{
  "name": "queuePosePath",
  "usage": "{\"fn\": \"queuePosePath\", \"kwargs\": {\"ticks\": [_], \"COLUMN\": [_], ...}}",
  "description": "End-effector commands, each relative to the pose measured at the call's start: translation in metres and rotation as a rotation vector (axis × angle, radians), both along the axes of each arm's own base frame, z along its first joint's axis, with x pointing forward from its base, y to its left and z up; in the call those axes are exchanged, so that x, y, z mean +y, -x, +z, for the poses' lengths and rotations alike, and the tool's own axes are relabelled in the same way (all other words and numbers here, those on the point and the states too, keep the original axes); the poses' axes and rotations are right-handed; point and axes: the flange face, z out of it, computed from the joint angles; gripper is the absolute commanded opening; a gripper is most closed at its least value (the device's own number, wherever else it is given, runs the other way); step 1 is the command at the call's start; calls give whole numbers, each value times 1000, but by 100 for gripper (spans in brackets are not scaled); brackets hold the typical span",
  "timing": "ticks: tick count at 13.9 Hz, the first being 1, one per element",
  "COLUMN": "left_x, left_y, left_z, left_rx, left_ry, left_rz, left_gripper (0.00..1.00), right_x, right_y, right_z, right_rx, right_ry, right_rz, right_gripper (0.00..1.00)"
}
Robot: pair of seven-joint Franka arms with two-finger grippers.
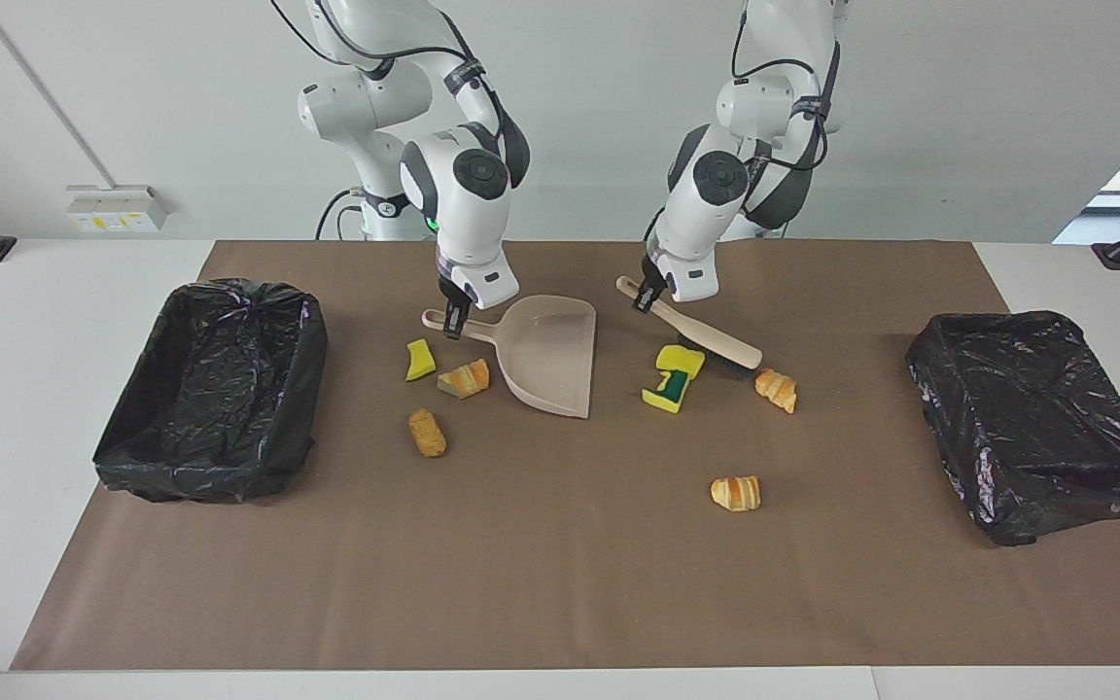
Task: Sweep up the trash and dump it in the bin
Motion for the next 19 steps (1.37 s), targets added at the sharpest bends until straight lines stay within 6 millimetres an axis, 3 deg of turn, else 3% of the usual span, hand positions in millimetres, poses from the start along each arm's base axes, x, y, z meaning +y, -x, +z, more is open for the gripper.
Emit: {"fn": "queuePosePath", "kwargs": {"ticks": [1, 3, 6, 10, 14, 16, 19], "left_x": [4, 13, 45, 111, 167, 192, 196], "left_y": [6, 8, -3, -23, -45, -40, -25], "left_z": [17, 28, 29, 37, 26, 19, 10], "left_rx": [47, 44, 26, 47, -5, -9, -39], "left_ry": [-16, 1, -104, -128, -67, -48, -56], "left_rz": [-160, -253, -423, -623, -780, -806, -821], "left_gripper": [0, 0, 0, 0, 0, 0, 0], "right_x": [-5, -4, 7, 6, 7, 6, 6], "right_y": [3, 6, 12, 13, 14, 13, 13], "right_z": [-1, 1, 2, 2, 1, 1, 1], "right_rx": [6, 4, -40, -43, -41, -41, -41], "right_ry": [30, 35, 45, 44, 39, 39, 39], "right_rz": [-10, -31, -120, -135, -177, -179, -179], "right_gripper": [0, 0, 0, 0, 0, 0, 0]}}
